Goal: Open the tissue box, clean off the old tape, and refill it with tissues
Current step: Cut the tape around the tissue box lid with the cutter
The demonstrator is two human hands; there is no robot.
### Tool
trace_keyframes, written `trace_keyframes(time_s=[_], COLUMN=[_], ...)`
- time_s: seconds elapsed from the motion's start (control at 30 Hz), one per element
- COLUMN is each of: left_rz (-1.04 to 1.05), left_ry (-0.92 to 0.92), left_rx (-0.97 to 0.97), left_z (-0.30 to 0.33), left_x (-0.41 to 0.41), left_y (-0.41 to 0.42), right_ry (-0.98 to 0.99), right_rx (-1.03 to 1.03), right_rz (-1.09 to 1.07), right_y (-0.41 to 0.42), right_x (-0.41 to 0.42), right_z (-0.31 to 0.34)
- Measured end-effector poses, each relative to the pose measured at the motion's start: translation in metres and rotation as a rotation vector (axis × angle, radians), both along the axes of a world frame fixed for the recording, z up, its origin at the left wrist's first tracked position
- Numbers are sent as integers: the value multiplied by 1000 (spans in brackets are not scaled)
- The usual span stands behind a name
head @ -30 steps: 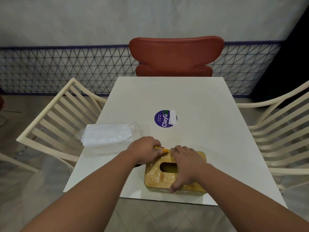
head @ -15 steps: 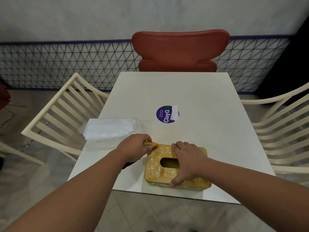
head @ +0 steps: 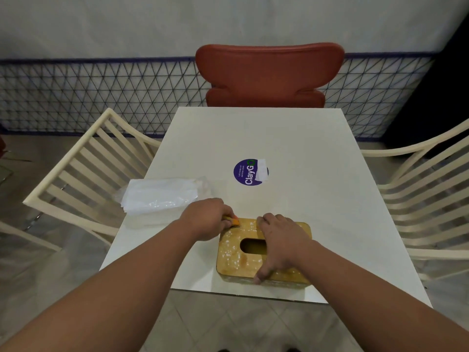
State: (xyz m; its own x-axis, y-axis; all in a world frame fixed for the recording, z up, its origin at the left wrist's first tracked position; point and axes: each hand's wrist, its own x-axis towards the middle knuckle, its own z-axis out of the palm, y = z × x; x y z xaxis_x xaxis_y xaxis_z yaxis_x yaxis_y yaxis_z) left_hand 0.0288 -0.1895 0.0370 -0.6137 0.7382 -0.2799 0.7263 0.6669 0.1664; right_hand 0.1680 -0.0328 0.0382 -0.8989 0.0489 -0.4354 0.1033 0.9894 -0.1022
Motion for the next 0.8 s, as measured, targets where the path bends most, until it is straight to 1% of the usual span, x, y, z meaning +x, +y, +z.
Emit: trace_keyframes(time_s=[0.1, 0.23, 0.3, 0.4, 0.57, 0.63, 0.8], left_rz=[-75, -53, -41, 33, 134, 99, -114], left_ry=[27, 28, 3, -121, -130, -113, 50], left_rx=[1, 4, 47, 142, 244, 232, 100], left_z=[-2, 4, 7, 7, -4, -7, -8], left_x=[10, 2, 1, 8, -1, -3, 2], left_y=[13, 6, 7, 15, 10, 7, 7], right_ry=[-1, 4, 3, -5, -11, -20, -28], right_rx=[1, -8, -9, -5, -10, -4, 0], right_rz=[-7, -15, -15, -9, -11, -11, -10], right_y=[-1, -1, -1, -1, 0, 0, 0], right_x=[1, 1, 1, 1, 1, 1, 1], right_z=[1, 2, 2, 2, 3, 3, 3])
